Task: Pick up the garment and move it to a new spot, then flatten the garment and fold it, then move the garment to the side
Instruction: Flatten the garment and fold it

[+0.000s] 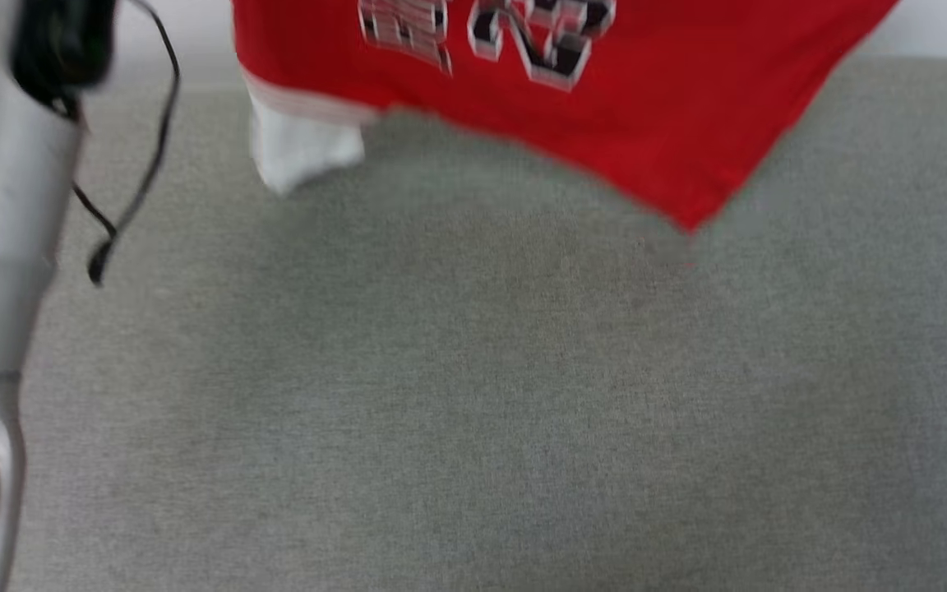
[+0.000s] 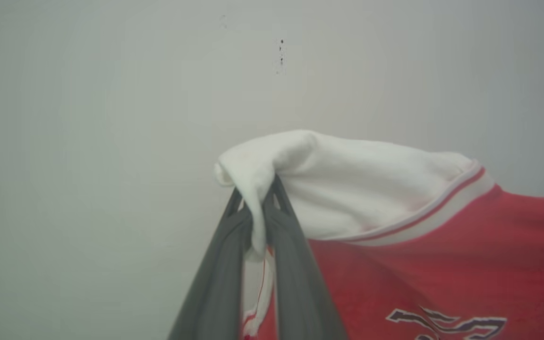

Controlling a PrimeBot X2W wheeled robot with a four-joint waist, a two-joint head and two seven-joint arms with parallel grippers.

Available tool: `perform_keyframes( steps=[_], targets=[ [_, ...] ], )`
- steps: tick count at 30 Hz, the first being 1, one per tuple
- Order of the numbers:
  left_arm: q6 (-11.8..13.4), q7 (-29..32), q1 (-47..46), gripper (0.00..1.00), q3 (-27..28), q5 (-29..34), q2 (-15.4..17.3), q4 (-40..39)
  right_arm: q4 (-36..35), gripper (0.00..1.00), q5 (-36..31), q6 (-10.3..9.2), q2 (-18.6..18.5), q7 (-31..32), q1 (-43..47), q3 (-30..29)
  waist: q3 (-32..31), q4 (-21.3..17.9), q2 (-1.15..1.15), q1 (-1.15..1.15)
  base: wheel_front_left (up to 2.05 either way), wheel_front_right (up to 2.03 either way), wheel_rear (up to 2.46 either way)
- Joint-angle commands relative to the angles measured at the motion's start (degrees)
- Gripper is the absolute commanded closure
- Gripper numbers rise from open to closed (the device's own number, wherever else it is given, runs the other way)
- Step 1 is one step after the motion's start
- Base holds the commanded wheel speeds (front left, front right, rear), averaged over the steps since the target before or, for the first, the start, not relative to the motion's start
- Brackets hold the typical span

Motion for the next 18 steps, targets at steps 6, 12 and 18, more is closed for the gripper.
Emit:
perform_keyframes(
  steps=[6,12,18],
  targets=[
    [-1.3,-4.5,-12.7,1.0,0.9,2.5,-0.1,5.0,3.8,1.0,-2.2,-0.04,1.0,-6.5,-11.8,-0.9,9.4,-1.8,0.0,-0.01,0.0,0.0,0.0],
    [-2.4,-7.0,-21.1,1.0,1.2,3.9,0.1,8.3,6.6,1.0,-3.4,-0.04,1.3,-10.5,-20.8,-1.0,17.3,-2.8,0.0,-0.01,0.0,0.0,0.0],
    [-4.3,-10.9,-26.3,1.0,1.8,3.6,-0.5,14.1,10.8,1.0,-2.4,-0.04,3.0,-15.2,-27.3,0.4,25.4,-3.9,0.0,-0.01,0.0,0.0,0.0]
  ],
)
